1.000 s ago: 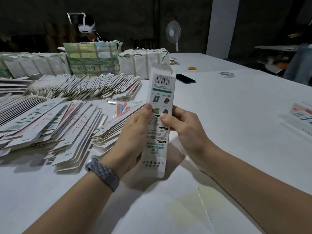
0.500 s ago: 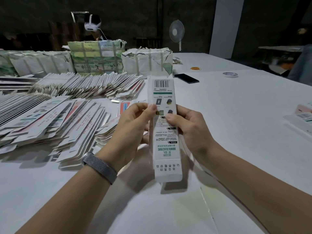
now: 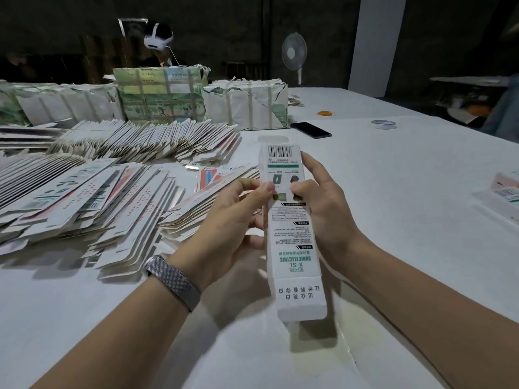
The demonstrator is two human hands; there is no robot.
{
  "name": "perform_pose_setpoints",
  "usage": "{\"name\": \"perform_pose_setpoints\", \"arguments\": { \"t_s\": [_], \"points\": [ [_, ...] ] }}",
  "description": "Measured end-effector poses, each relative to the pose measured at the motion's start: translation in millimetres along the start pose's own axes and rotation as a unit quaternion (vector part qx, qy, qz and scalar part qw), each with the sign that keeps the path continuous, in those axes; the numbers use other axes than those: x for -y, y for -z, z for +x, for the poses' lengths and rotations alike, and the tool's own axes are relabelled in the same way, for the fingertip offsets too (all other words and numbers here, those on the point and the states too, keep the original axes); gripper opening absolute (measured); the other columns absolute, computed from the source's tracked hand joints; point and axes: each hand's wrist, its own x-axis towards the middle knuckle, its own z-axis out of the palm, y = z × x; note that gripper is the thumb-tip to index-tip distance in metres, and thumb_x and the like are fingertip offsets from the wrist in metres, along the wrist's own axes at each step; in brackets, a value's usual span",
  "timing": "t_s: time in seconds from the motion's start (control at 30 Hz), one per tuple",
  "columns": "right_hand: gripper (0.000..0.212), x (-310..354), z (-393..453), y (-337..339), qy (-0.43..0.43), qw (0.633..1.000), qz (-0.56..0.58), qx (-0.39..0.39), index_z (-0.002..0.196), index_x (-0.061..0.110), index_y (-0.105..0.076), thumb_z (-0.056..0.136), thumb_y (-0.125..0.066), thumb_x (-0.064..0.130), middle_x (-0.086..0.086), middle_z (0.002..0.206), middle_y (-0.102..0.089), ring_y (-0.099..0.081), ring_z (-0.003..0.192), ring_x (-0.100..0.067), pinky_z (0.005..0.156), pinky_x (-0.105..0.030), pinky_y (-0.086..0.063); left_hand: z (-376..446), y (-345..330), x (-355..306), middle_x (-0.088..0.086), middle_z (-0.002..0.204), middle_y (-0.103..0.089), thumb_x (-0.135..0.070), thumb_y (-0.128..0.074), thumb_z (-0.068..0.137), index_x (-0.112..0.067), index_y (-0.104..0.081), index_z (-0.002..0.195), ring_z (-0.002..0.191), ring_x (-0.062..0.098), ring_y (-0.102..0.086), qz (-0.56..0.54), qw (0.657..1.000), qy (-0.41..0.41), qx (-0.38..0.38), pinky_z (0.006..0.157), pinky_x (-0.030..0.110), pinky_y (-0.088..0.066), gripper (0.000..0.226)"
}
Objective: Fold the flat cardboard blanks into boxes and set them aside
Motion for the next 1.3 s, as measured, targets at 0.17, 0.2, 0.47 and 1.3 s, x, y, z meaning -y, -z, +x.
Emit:
{"name": "perform_pose_setpoints", "arguments": {
  "t_s": [0.17, 0.2, 0.47, 1.3],
  "points": [
    [0.061, 0, -3, -1, -0.01, 1.0, -0.014, 0.024, 0.141, 0.03, -0.046, 0.082, -0.05, 0.017, -0.01, 0.107, -0.075, -0.07, 0.076, -0.024, 0.064, -0.034, -0.057, 2, 0, 3, 0.002, 0.085, -0.077, -0.029, -0.056, 0.103, -0.036, -0.048, 0.125, 0.059, 0.015, -0.066, -0.025, 0.999, -0.027, -0.03, 0.041, 0.026, -0.051, 0.024],
    [0.061, -1, -4, -3, -0.008, 0.999, -0.016, 0.035, 0.142, 0.03, -0.045, 0.083, -0.049, 0.017, -0.01, 0.107, -0.075, -0.07, 0.076, -0.024, 0.063, -0.033, -0.057, 3, 1, 3, 0.003, 0.089, -0.077, -0.029, -0.055, 0.104, -0.038, -0.048, 0.128, 0.061, 0.016, -0.067, -0.022, 0.998, -0.036, -0.036, 0.042, 0.028, -0.053, 0.027],
    [0.059, 3, -8, -6, -0.001, 0.998, -0.025, 0.055, 0.138, 0.034, -0.047, 0.082, -0.049, 0.016, -0.012, 0.106, -0.075, -0.071, 0.073, -0.023, 0.06, -0.032, -0.058, 3, 6, 2, 0.004, 0.095, -0.076, -0.022, -0.052, 0.105, -0.033, -0.049, 0.139, 0.064, 0.019, -0.064, -0.003, 0.999, -0.052, -0.014, 0.046, 0.028, -0.055, 0.036],
    [0.018, 6, -4, -1, 0.002, 0.999, -0.016, -0.047, 0.091, 0.017, -0.052, 0.075, -0.053, 0.024, -0.003, 0.081, -0.073, -0.068, 0.07, -0.019, 0.068, -0.036, -0.057, -1, 5, 5, 0.012, 0.101, -0.077, -0.028, -0.055, 0.1, -0.04, -0.057, 0.119, 0.076, 0.023, -0.072, 0.058, 0.996, -0.044, 0.046, 0.059, 0.036, -0.054, 0.022]
  ]
}}
